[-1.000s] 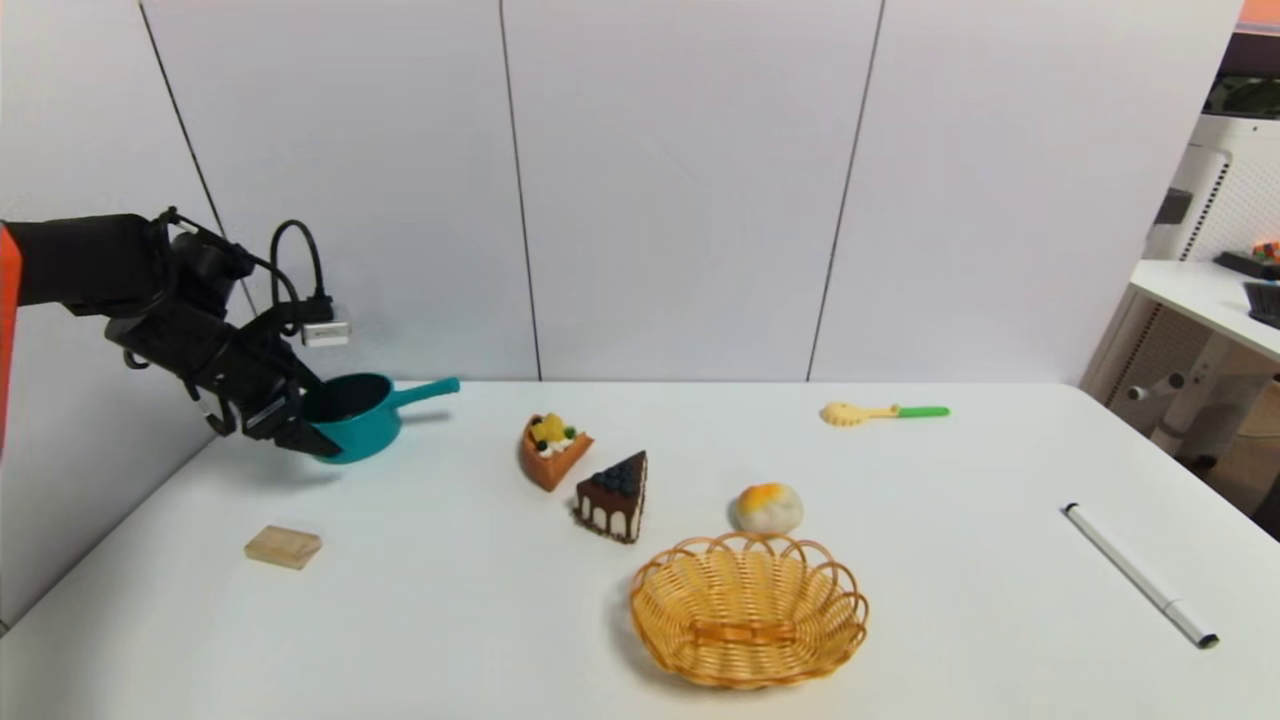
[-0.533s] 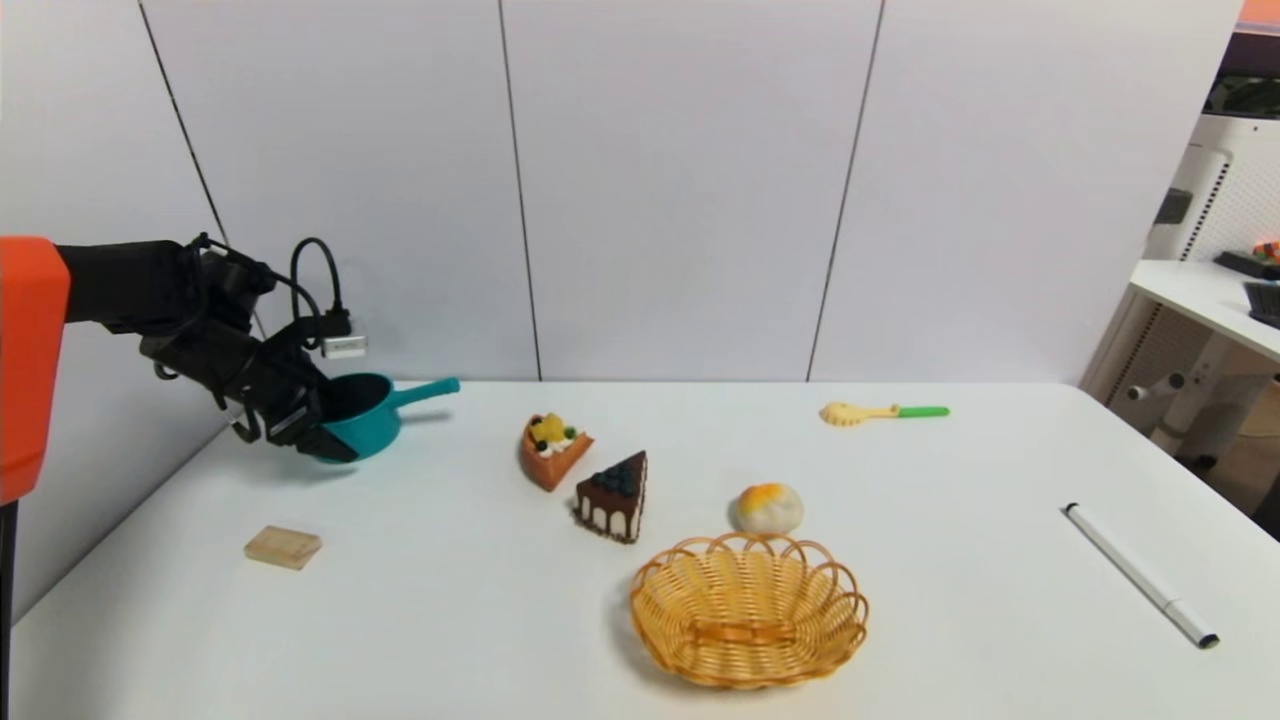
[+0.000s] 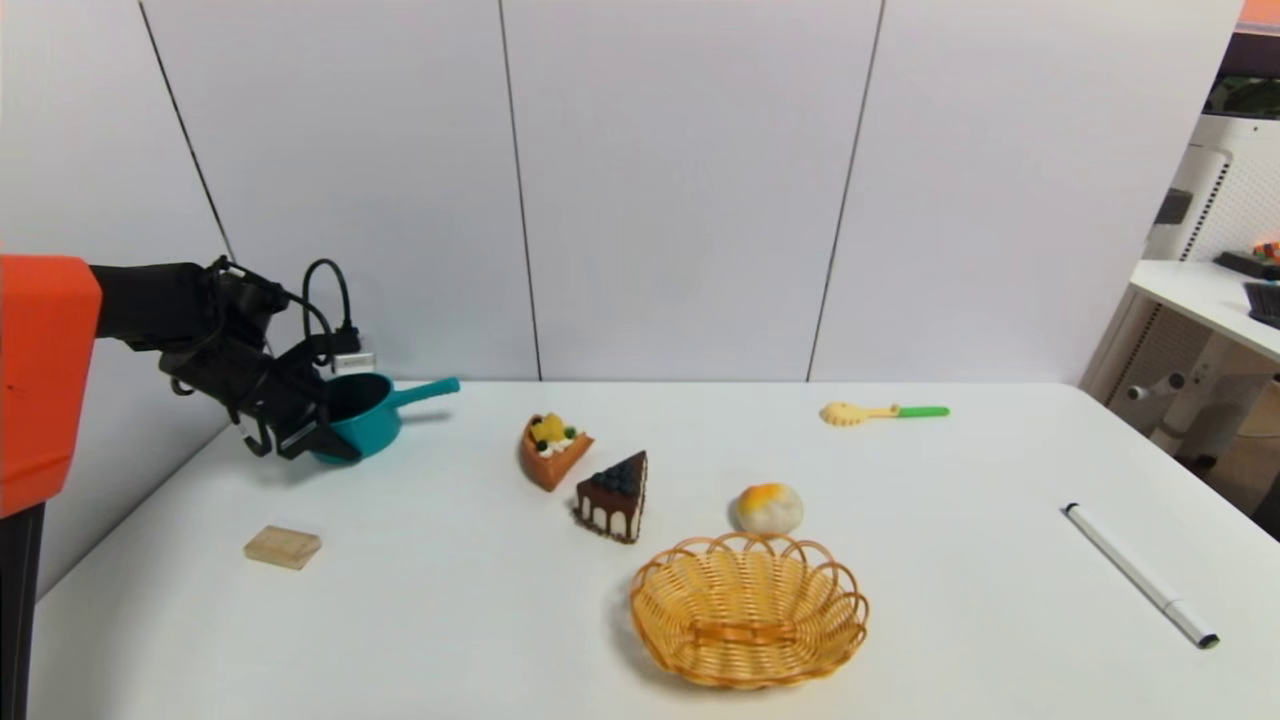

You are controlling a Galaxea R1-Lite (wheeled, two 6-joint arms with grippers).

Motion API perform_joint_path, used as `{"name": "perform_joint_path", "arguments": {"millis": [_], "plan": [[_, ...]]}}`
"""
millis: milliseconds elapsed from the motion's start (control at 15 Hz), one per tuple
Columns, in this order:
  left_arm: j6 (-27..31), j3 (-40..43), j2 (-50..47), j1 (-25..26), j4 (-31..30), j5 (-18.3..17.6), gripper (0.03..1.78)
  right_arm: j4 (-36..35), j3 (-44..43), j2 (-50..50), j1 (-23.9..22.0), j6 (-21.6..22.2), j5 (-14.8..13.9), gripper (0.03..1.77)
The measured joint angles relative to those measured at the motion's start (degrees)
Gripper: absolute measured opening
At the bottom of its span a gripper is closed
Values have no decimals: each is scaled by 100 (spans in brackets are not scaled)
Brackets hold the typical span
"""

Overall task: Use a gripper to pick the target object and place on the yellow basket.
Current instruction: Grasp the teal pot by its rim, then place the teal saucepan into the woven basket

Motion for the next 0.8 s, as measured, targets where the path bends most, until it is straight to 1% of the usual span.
{"name": "perform_joint_path", "arguments": {"millis": [67,133,200,400,800], "plan": [[0,0,30,-5,-4,2,73,2,0,0,0,0,-1,170],[9,0,52,0,-4,-1,18,2,0,0,0,-2,0,170],[20,-11,55,4,-41,-4,13,0,0,0,0,-2,2,170],[61,4,55,0,-207,0,13,0,0,0,-7,-2,-1,170],[140,11,-280,15,-199,-4,13,0,0,0,-2,0,0,170]]}}
